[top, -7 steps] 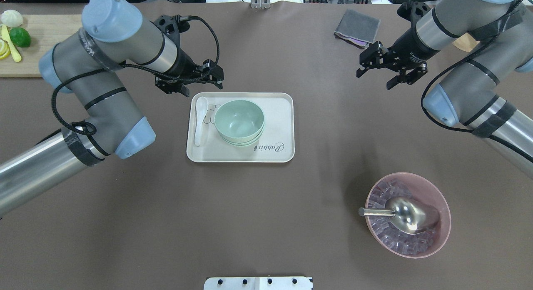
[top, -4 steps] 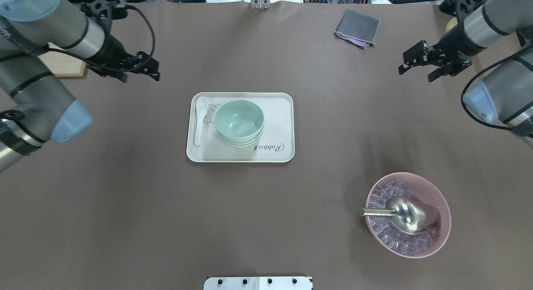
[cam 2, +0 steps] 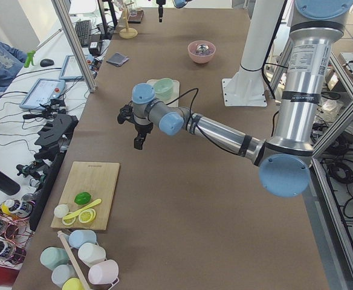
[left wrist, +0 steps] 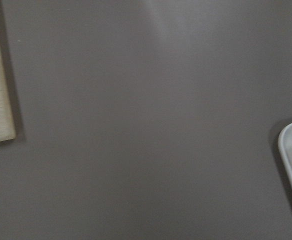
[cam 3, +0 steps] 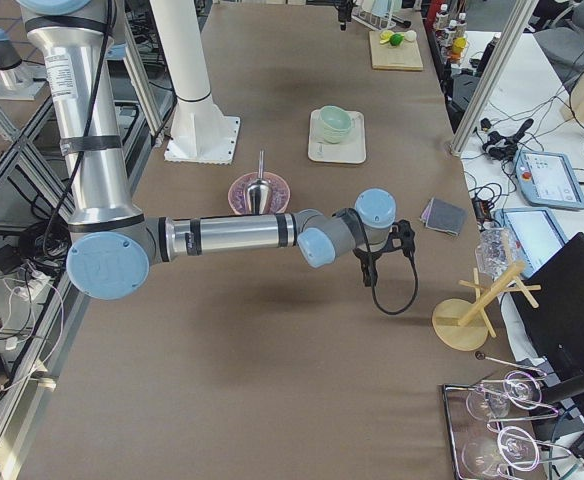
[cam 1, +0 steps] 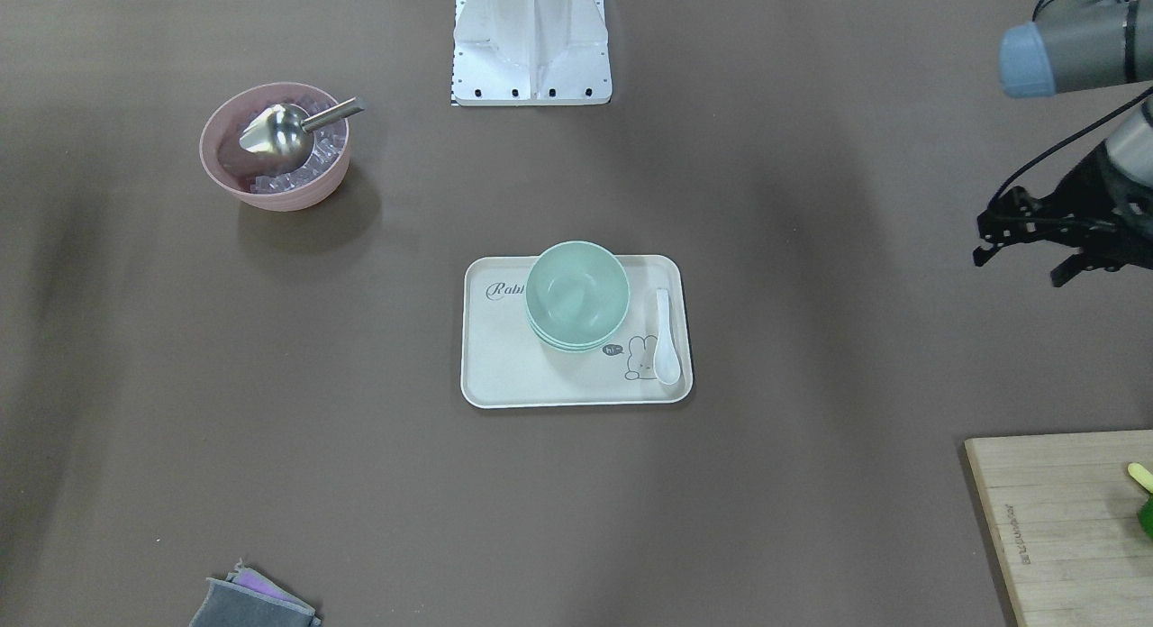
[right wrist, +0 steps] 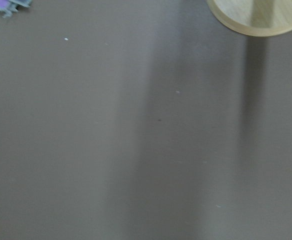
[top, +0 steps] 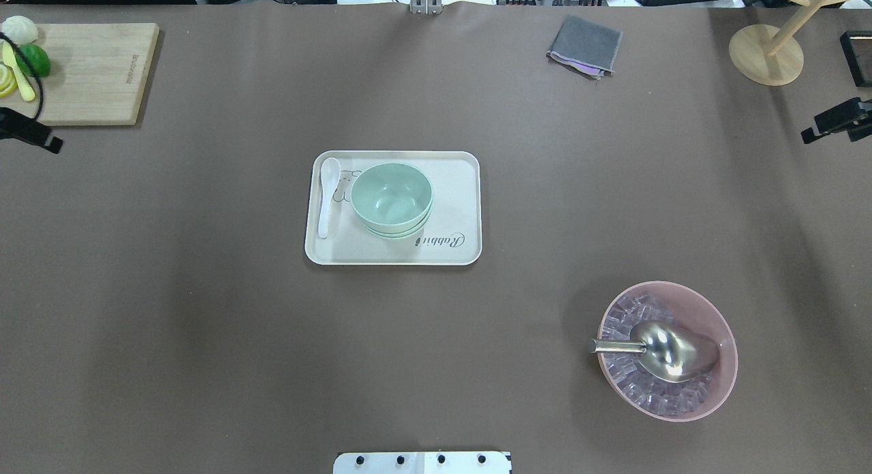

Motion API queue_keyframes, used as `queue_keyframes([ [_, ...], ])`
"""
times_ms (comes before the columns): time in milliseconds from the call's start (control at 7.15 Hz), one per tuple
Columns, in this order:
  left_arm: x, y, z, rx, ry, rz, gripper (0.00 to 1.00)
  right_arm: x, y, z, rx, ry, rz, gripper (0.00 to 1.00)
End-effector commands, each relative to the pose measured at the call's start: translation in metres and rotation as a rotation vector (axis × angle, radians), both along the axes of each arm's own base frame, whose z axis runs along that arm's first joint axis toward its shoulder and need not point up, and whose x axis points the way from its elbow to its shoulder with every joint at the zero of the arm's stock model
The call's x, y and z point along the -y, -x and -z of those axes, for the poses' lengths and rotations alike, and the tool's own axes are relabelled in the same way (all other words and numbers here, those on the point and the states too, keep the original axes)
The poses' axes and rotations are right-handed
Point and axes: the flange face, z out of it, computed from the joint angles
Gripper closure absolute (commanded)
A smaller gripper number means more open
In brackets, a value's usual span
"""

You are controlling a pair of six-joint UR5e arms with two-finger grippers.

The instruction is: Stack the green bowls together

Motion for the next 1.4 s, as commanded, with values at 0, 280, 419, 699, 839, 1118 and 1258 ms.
queue_keyframes([
  [0,-0.046,0.064,-0.075,-0.01,0.047,-0.018,0.02,-0.02,-0.059,-0.084,-0.064,-0.052,0.067,0.0],
  [280,-0.081,0.074,-0.133,0.026,0.168,-0.008,0.02,-0.02,-0.074,-0.096,-0.071,-0.043,0.05,0.0],
  [419,-0.094,0.08,-0.154,0.033,0.204,-0.004,0.02,-0.018,-0.077,-0.089,-0.059,-0.073,0.066,0.0],
  [699,-0.104,0.095,-0.169,0.064,0.153,-0.038,0.02,0.034,-0.067,-0.046,-0.112,0.001,0.1,0.0],
  [839,-0.104,0.101,-0.167,0.07,0.119,-0.054,0.02,0.035,-0.072,-0.049,-0.154,-0.012,0.099,0.0],
  [1118,-0.1,0.101,-0.165,0.066,0.123,-0.047,0.02,0.032,-0.072,-0.04,-0.149,0.028,0.04,0.0],
  [1258,-0.101,0.102,-0.163,0.061,0.119,-0.046,0.02,0.029,-0.072,-0.042,-0.147,0.032,0.041,0.0],
])
